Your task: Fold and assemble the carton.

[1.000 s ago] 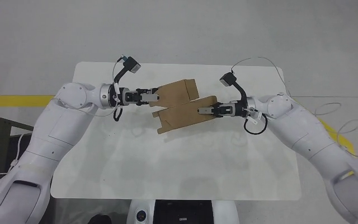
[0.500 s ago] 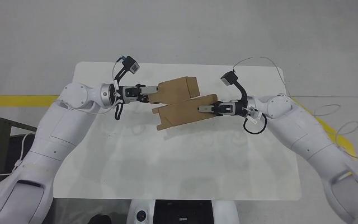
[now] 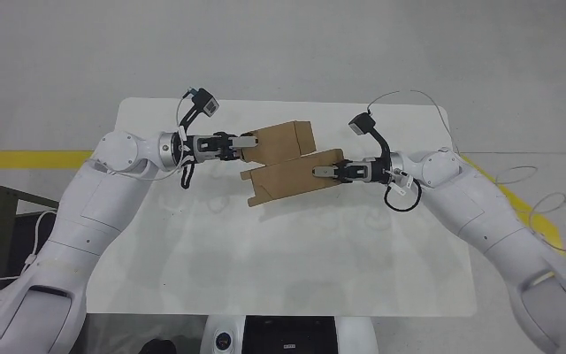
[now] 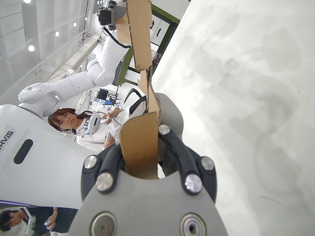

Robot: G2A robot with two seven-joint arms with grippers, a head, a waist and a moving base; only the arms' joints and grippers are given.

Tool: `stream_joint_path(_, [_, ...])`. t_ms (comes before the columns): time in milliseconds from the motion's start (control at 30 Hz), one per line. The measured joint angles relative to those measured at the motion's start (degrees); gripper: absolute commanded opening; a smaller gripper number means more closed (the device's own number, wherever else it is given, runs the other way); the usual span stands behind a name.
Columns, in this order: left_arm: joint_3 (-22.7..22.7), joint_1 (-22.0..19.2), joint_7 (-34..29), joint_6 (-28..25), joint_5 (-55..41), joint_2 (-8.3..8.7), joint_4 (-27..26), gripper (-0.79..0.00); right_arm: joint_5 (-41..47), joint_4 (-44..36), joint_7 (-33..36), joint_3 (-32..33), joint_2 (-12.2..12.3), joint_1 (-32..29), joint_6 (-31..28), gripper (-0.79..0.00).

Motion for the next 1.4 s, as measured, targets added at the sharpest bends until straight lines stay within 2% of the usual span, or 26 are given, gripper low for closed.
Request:
stream_joint_path(167, [-0.2,0.1,0.3,0.3,1.3,-0.27,0.2,-0.44,-0.3,0.0,0.1,0.4,-0.1,-0.2,0.1,-0.785])
stream_joint_path(400, [-0.8,0.3,2.1,-0.1,5.5,-0.35,0.5,-0.462,-0.9,0.3,0.3,1.0,-0.3,-0.5,0.3,-0.785])
stream_joint_path(467, [-1.1,0.4,2.5,-0.1,6.7,-0.32,0.4,-0.437,-1.1,0.4,0.3,1.2,-0.3,-0.5,0.3,-0.785])
stream_joint_path(533, [-1.3,0.6,3.0,-0.1,8.1,-0.28,0.2,-0.397,-1.3,0.5,0.4,1.3,-0.4,-0.6,0.4,-0.785])
stream_joint_path(633, [-1.8,0.9,3.7,0.0,9.6,-0.21,-0.1,-0.231,-1.5,0.6,0.4,1.5,-0.4,-0.7,0.4,-0.785])
stream_joint_path(667, [-2.0,1.1,3.8,0.1,9.8,-0.19,-0.2,-0.135,-1.5,0.7,0.5,1.6,-0.4,-0.8,0.5,-0.785])
stream_joint_path(700, [-2.2,1.2,3.8,0.2,9.9,-0.17,-0.3,-0.099,-1.5,0.7,0.5,1.7,-0.5,-0.8,0.5,-0.785])
stream_joint_path(833, [-3.2,1.8,3.8,0.6,9.8,-0.05,-0.7,-0.083,-1.6,0.7,0.6,2.0,-0.6,-1.0,0.6,-0.785])
stream_joint_path(1067, [-4.4,2.7,3.3,1.4,8.7,-0.01,-1.7,-0.111,-1.7,0.6,0.7,2.4,-0.8,-1.1,0.7,-0.785])
stream_joint_path(1400, [-6.2,3.8,2.5,1.4,9.0,0.17,-3.3,-0.105,-2.6,2.0,0.3,3.4,-0.9,-1.2,0.3,-0.785])
